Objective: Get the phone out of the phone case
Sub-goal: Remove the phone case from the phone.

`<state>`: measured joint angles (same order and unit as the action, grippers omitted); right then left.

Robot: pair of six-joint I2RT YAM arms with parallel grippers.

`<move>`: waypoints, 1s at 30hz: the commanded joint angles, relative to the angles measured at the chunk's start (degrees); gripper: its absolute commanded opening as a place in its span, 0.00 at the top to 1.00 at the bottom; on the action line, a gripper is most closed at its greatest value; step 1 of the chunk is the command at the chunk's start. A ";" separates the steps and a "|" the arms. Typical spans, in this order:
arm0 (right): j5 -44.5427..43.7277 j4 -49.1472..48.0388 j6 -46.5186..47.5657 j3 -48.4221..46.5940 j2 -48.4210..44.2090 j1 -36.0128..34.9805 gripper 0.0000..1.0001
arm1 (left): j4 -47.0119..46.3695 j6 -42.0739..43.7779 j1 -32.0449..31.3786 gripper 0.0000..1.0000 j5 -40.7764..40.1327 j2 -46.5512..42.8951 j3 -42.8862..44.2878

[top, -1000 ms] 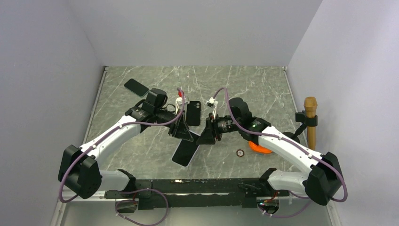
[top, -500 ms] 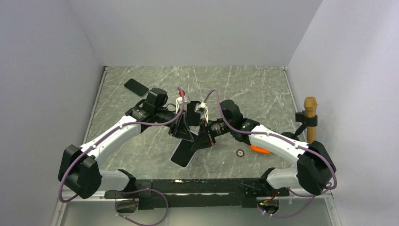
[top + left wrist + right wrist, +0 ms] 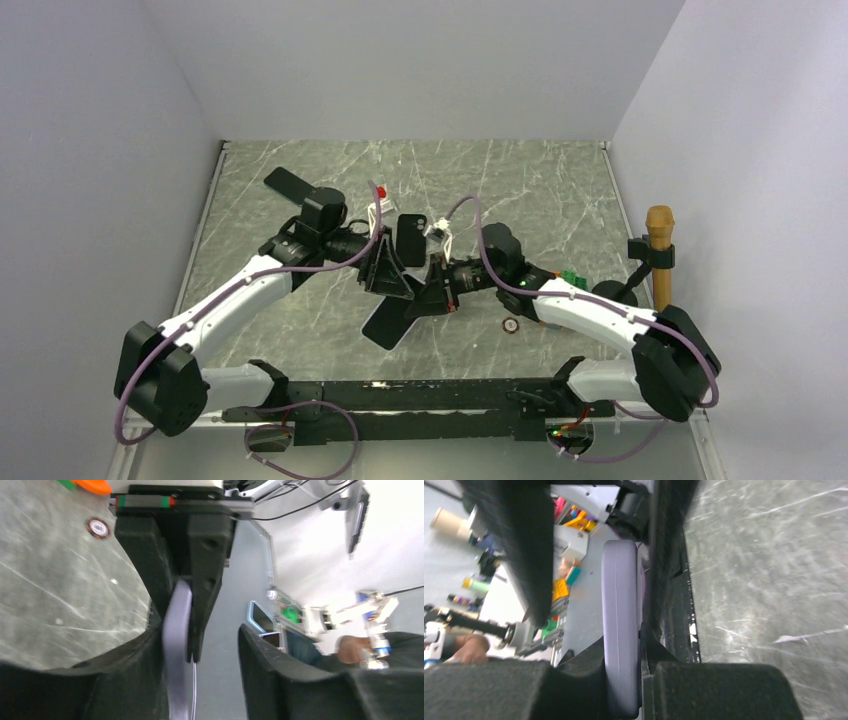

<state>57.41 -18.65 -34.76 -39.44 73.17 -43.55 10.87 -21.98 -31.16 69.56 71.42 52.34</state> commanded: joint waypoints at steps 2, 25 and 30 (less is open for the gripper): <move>-8.34 -10.50 -5.09 5.03 -9.57 5.04 1.00 | -5.73 -2.61 3.21 0.23 -10.75 -8.53 2.47; -6.72 -30.10 -27.12 7.72 -15.53 13.84 1.00 | -36.06 -24.78 0.76 0.88 -9.46 -7.64 -11.35; -9.01 -36.96 -32.07 9.19 -13.17 13.77 0.79 | -43.71 -30.45 0.66 1.00 -9.13 -7.60 -12.44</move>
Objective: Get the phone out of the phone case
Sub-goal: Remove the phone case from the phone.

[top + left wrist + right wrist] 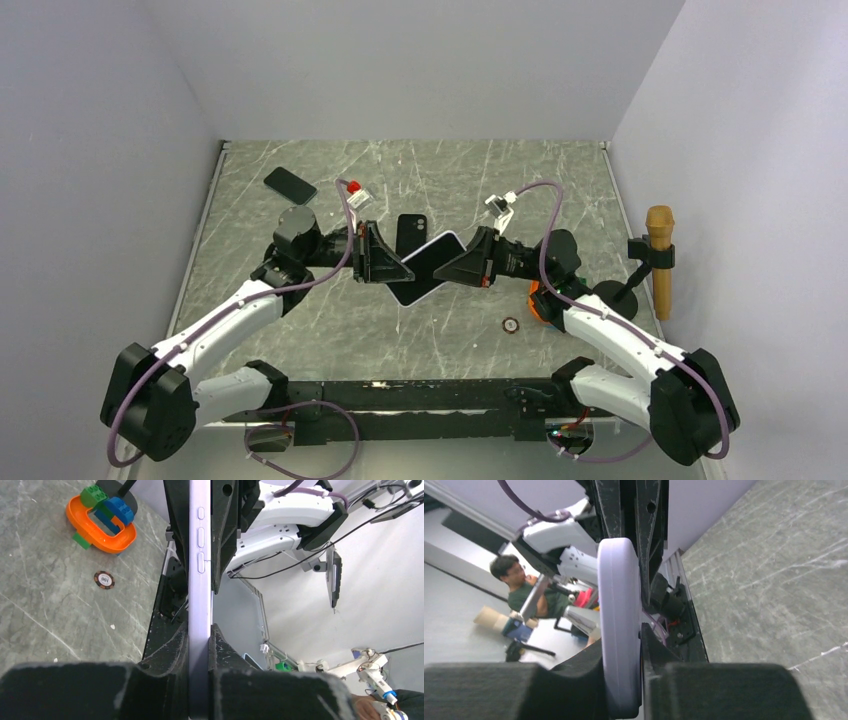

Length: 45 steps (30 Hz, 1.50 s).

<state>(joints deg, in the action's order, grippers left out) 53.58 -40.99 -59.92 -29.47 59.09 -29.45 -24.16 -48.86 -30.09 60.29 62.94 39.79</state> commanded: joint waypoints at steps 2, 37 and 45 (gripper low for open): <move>-5.85 -16.85 -7.93 -0.47 1.51 -0.34 0.72 | -14.13 -6.97 -0.38 1.00 0.54 1.36 -0.62; -1.24 -2.04 -4.60 -6.74 -4.33 6.58 1.00 | 33.22 17.42 -0.14 0.21 -14.25 -10.89 9.26; 1.78 -11.90 -10.76 -6.32 -0.41 6.56 1.00 | 19.63 10.55 -0.15 0.55 -6.85 -8.94 5.62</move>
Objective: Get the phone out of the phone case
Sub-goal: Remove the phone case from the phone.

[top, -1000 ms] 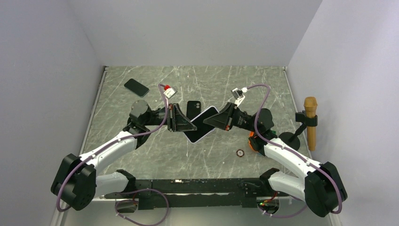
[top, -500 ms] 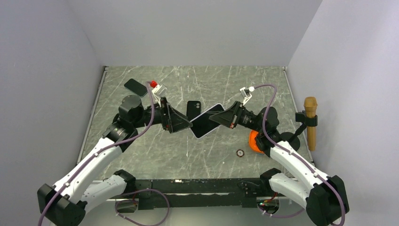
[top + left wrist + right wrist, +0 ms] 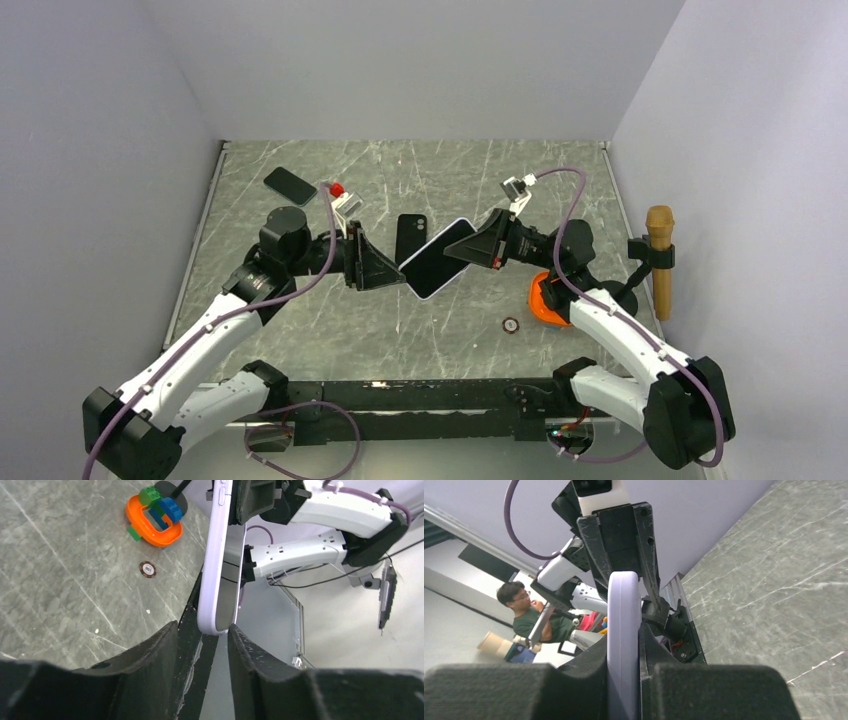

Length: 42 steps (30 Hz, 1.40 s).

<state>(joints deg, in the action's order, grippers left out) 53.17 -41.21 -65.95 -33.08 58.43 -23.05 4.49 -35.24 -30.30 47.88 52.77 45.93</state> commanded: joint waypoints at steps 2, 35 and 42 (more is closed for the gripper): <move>2.59 -12.17 -4.91 -3.04 0.57 0.19 1.00 | -10.46 -3.64 0.12 0.59 7.80 2.04 -0.43; 1.57 -57.05 -51.10 -14.51 13.51 -3.50 1.00 | -99.72 -51.78 1.78 1.00 20.35 32.03 -6.33; -1.85 -57.10 -50.89 -20.22 16.62 -9.61 1.00 | -99.70 -51.44 1.76 1.00 20.11 32.85 -4.63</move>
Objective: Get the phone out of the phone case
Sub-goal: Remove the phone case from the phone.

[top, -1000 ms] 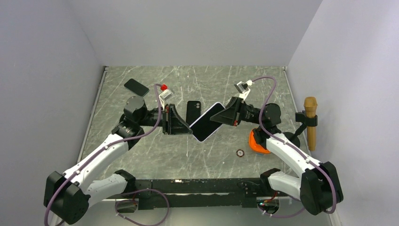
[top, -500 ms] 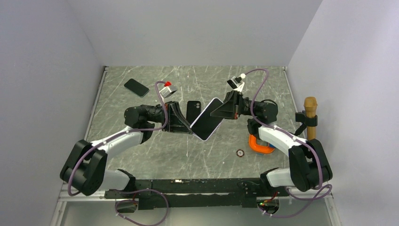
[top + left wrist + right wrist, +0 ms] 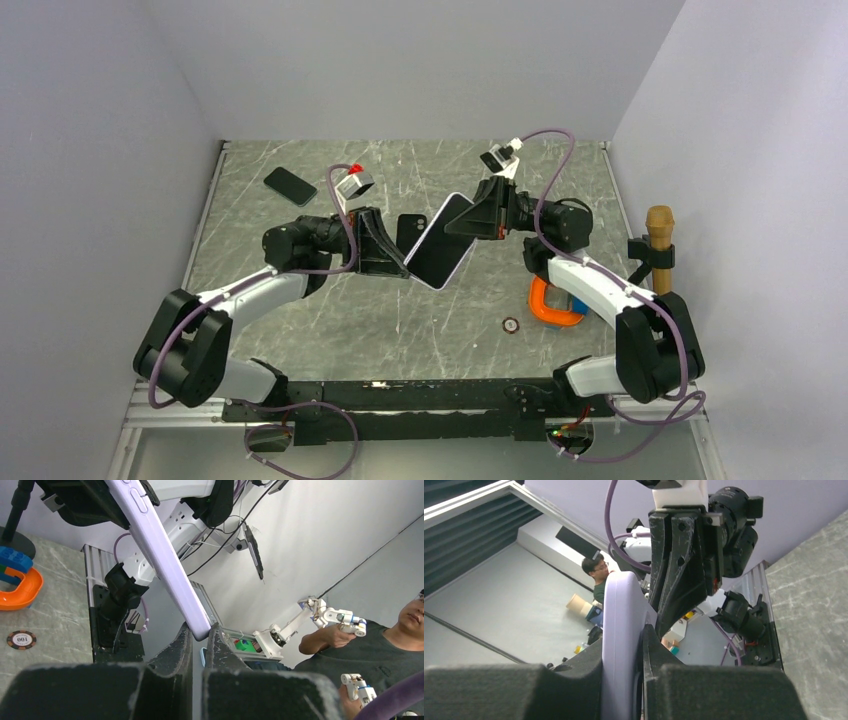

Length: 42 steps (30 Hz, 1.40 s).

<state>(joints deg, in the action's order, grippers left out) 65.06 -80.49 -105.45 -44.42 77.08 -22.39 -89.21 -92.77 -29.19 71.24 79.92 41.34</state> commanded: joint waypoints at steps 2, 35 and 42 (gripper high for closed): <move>-14.57 -17.79 -11.38 -10.09 -1.05 -11.21 1.00 | -6.00 6.18 0.69 1.00 -3.14 5.78 0.30; -33.61 16.32 21.35 -0.69 -7.67 -7.58 1.00 | 50.10 39.86 -6.21 0.25 -39.31 -37.79 -19.26; -35.27 17.24 22.05 0.29 -7.18 -8.51 1.00 | 45.67 41.79 -12.32 0.24 -44.42 -36.17 -17.52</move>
<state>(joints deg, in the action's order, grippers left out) 33.45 -59.70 -84.29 -42.39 70.19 -30.11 -36.62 -52.27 -39.03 31.77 43.22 21.32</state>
